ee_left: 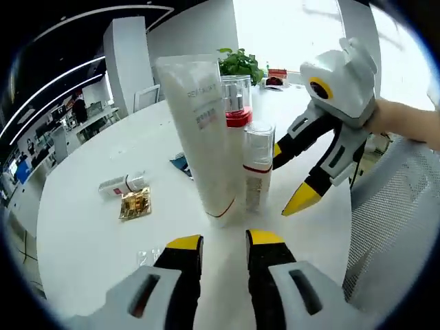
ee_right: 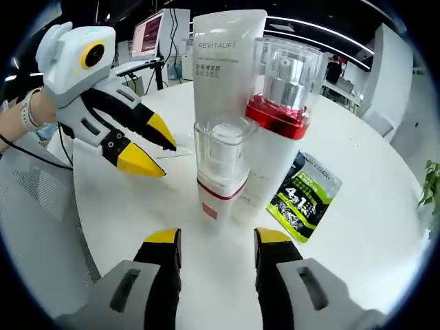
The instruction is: Arrange the skincare products in the storage area until every visible bottle or jar stands upright without overlapping.
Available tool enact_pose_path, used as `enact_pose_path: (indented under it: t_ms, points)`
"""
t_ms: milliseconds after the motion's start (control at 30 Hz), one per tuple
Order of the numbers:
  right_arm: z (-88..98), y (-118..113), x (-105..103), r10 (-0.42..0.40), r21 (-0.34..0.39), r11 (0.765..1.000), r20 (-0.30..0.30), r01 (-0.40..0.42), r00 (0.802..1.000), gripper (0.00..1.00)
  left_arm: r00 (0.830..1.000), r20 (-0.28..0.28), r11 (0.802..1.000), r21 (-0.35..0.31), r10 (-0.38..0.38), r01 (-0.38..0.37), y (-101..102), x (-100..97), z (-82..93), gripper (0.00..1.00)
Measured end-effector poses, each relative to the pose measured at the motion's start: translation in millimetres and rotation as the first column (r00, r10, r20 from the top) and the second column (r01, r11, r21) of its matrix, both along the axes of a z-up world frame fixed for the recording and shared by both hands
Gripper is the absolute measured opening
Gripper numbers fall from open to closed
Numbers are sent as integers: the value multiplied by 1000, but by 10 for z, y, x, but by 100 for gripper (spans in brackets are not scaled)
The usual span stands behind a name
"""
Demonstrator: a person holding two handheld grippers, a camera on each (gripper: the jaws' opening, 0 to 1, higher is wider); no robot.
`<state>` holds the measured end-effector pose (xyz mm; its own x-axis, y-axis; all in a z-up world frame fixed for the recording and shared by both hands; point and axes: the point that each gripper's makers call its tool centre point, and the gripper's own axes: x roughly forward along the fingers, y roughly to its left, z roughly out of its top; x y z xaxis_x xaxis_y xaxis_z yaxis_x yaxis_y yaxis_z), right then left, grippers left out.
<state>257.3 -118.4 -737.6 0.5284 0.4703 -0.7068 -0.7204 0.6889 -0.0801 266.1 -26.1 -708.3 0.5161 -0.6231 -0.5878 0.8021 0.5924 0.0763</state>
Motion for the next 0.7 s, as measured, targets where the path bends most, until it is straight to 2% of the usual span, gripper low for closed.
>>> enact_pose_path:
  t_ms: [133, 367, 500, 700]
  points:
    - [39, -20, 3, -23, 0, 1000, 14, 23, 1000, 58, 999, 2, 999, -16, 33, -33, 88, -6, 45, 26]
    - [137, -89, 37, -86, 26, 996, 52, 85, 995, 89, 996, 21, 994, -60, 90, -88, 169, -4, 154, 41]
    - [211, -62, 62, -93, 68, 994, 69, 89, 993, 94, 994, 19, 991, -82, 109, -107, 176, -2, 195, 50]
    - [217, -54, 50, -87, 83, 993, 71, 81, 994, 99, 992, 40, 986, -121, 123, -117, 181, 14, 312, 59]
